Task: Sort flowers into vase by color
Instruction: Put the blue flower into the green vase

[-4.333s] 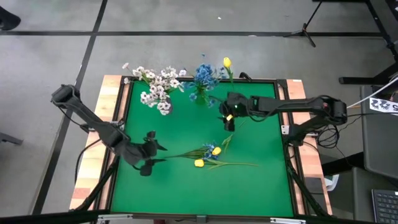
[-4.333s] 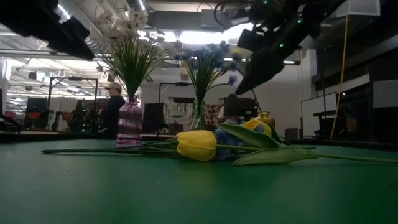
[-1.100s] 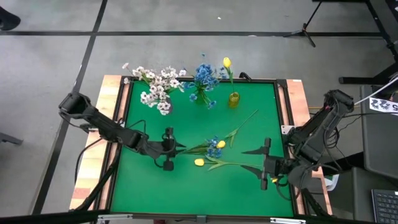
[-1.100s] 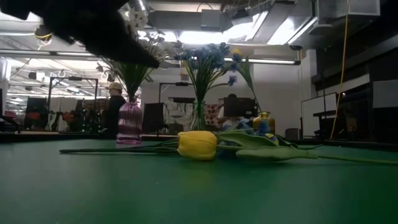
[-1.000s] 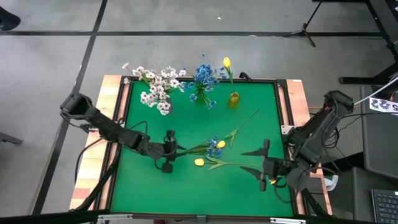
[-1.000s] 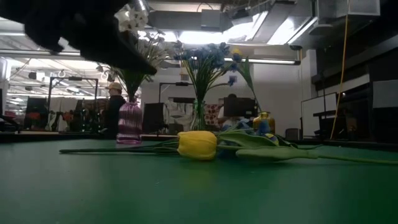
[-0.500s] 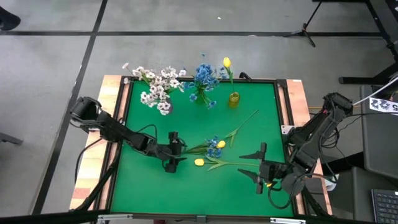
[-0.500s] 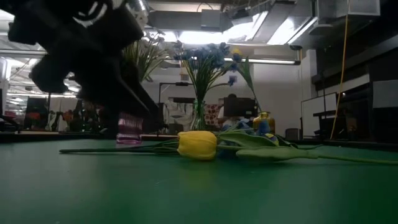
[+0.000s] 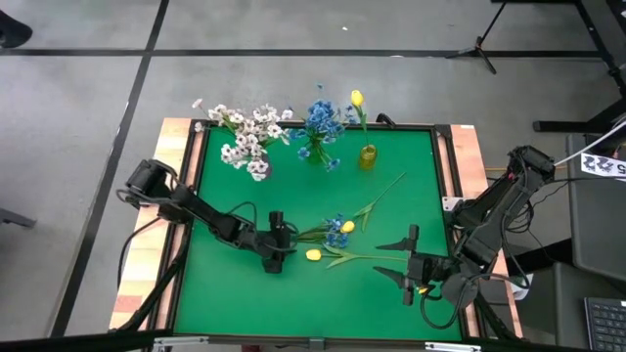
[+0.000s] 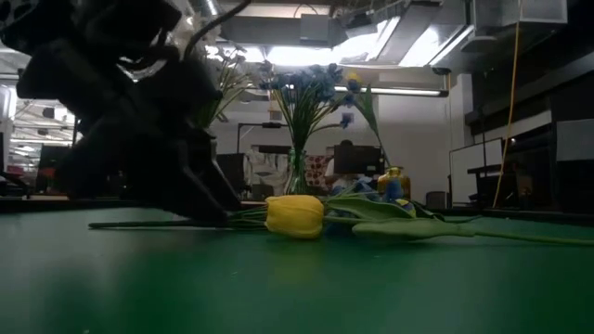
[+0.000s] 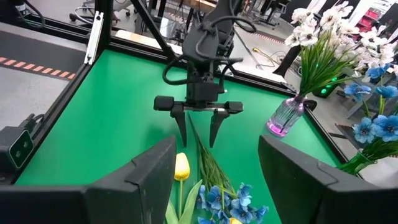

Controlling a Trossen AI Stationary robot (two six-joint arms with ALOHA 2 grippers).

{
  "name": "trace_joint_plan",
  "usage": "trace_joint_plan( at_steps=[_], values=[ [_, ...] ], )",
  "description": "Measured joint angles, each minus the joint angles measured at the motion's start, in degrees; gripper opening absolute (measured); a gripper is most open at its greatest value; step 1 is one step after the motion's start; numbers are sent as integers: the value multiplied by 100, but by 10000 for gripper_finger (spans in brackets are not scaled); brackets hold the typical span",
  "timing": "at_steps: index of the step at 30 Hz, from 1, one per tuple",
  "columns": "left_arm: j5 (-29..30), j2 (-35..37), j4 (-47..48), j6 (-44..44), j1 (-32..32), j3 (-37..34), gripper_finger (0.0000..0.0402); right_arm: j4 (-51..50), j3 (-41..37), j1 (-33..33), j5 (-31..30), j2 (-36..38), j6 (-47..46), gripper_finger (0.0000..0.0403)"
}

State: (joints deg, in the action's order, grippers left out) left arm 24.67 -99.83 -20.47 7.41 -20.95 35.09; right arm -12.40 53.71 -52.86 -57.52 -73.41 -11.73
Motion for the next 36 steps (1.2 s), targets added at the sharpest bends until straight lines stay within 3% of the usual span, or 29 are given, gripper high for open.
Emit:
trace_joint_plan(
  at_steps=[9,23,36],
  values=[
    [-60,-186,-70,255,-4,11,197,28,0,0,-4,0,0,227],
    [-70,-193,44,600,144,11,16,43,0,0,-97,0,-185,227],
    [166,274,137,747,162,-11,6,199,0,0,-97,0,-155,227]
  ],
)
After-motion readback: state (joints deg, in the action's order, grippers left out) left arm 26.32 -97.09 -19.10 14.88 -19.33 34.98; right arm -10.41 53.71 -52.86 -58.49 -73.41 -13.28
